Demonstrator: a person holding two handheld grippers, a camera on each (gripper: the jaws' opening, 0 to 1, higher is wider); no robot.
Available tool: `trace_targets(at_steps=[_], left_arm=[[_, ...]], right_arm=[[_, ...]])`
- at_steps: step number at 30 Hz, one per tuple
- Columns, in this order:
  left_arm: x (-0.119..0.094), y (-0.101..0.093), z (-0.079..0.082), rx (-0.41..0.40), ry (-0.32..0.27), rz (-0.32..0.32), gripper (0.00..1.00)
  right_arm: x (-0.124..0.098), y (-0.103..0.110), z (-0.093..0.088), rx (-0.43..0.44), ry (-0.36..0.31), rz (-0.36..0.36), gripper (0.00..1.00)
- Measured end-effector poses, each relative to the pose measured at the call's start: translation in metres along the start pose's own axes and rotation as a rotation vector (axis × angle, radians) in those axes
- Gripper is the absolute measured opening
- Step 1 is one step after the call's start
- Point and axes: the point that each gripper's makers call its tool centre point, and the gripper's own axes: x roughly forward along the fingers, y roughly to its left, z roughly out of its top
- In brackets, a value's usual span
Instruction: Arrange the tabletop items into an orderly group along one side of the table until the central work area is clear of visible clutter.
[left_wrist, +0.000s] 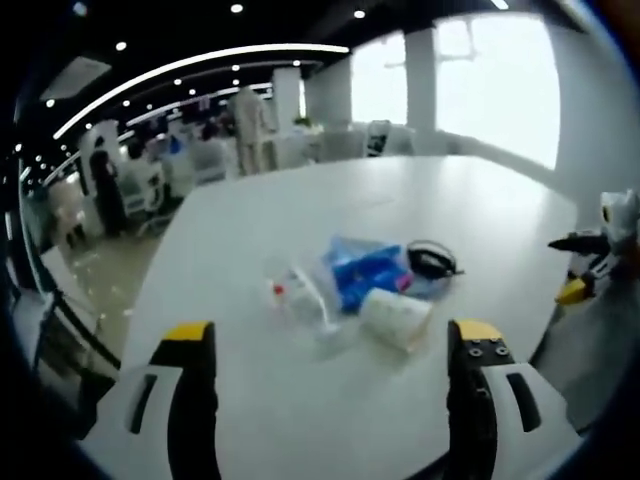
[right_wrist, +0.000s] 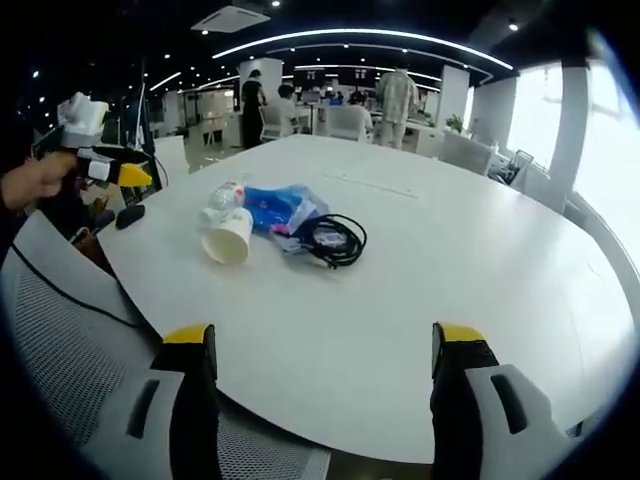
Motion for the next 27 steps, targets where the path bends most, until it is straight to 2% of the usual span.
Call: trace_targets(at_steps=[20,27], left_arm=[[0.045,-0.001,0.009,0.002,0.029,-0.013,0.89],[0.057,0.002,0.012,-0.024,0.028,-0.009,0.87]], right_arm=[[0.0,-0.003,0.001,0.023,-0.009,-0.011,0.87],[0.0,-0.003,0.001,0.021,-0.005,-0.008,0.86]])
